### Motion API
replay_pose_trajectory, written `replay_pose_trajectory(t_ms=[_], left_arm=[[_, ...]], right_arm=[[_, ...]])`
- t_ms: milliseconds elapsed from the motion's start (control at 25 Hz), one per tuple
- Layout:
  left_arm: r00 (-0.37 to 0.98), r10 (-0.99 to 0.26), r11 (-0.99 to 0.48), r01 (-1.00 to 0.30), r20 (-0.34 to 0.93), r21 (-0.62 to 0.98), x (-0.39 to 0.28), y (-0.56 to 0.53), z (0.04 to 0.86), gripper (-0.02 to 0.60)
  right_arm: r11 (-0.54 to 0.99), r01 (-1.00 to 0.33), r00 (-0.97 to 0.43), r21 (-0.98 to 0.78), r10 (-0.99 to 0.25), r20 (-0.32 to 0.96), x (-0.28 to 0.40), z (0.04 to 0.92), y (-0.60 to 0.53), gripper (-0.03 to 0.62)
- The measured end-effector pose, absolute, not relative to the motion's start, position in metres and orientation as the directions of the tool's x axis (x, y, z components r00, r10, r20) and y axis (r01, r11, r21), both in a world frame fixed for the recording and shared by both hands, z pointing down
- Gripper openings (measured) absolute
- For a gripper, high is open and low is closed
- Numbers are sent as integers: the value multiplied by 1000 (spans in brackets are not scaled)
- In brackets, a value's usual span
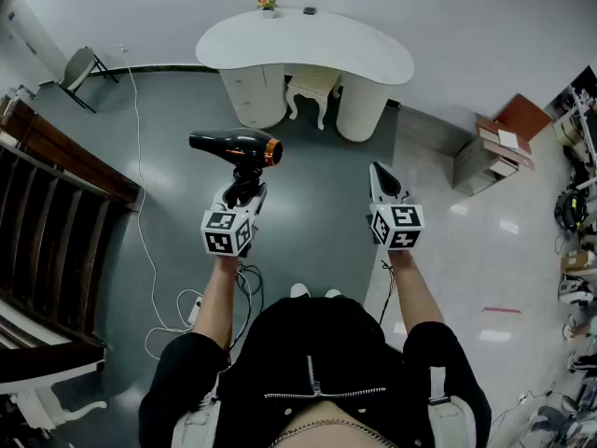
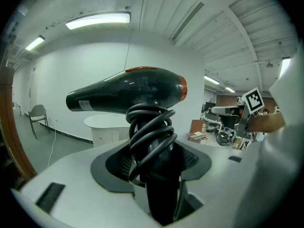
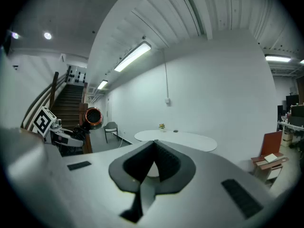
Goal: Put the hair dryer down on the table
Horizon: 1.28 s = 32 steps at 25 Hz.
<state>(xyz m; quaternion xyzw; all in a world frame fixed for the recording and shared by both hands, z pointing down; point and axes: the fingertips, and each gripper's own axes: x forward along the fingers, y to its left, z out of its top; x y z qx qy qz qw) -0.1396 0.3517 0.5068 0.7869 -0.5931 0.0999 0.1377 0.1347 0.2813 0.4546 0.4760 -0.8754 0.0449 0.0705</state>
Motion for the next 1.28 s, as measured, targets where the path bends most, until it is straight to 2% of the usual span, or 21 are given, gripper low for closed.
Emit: replay_pose_trajectory(t_ms=[600,1280], left_arm=[[317,-897,-288,-948,307,135,-107,392,506,249],[356,-881,-328,-934,311,139,-113,390,511,249]], right_arm=[[517,-856,-513,-30,-838,186,159,465,330,5],[495,-867,-495,-55,-843,211,146,482,337,4]])
